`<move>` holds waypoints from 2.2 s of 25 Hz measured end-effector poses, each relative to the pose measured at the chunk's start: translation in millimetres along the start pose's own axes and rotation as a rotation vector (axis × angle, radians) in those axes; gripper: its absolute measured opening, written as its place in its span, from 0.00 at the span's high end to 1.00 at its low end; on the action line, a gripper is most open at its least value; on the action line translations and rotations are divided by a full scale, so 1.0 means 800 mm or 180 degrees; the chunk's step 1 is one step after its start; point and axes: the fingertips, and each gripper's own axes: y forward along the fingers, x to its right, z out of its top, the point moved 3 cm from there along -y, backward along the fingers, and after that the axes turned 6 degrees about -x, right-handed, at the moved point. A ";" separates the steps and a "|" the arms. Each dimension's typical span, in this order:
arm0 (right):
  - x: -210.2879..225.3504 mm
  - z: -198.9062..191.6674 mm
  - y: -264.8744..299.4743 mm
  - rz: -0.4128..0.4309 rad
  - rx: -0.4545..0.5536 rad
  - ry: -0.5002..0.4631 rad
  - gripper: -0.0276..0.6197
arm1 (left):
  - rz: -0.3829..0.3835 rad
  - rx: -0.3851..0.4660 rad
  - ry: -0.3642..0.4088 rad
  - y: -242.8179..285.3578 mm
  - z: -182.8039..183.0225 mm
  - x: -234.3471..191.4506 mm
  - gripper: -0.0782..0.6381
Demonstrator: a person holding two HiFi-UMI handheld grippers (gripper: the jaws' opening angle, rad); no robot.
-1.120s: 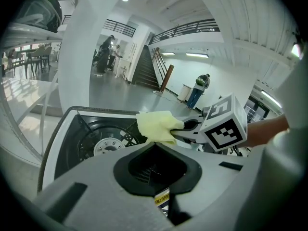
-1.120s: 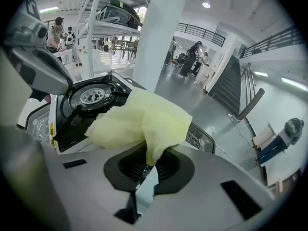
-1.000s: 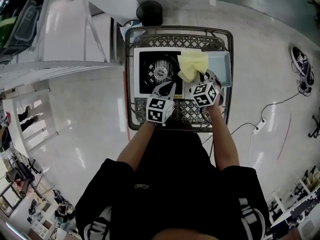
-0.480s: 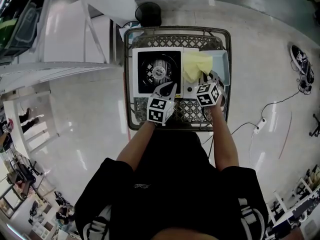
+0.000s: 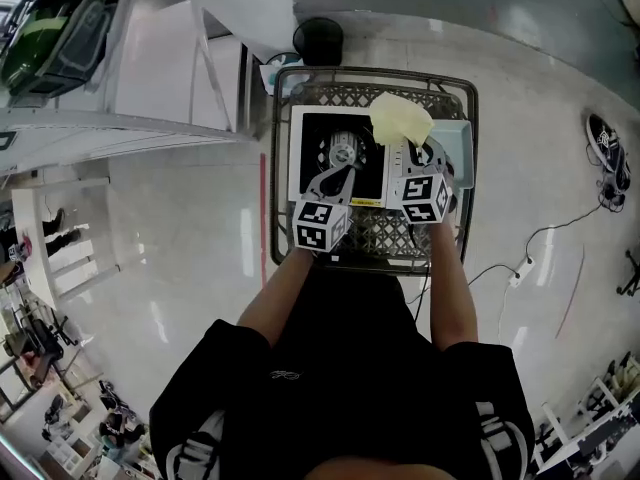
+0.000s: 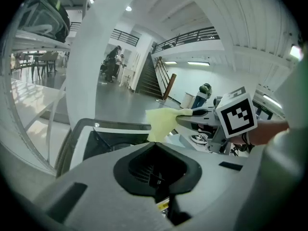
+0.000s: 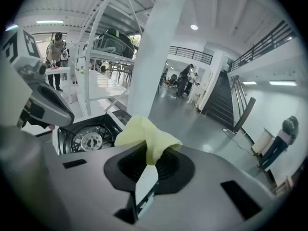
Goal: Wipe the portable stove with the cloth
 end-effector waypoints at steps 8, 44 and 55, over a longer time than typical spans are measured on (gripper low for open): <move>-0.068 0.096 0.041 0.0291 0.0186 -0.0037 0.92 | 0.0176 0.0188 -0.0115 -0.057 0.025 -0.079 0.87; -0.219 0.145 0.179 0.0821 -0.0521 -0.0893 0.92 | 0.0278 0.0038 -0.0409 -0.076 0.010 -0.228 0.87; -0.180 0.112 0.177 0.0641 -0.0593 -0.0851 0.92 | 0.0193 -0.0051 -0.0327 -0.050 0.007 -0.199 0.87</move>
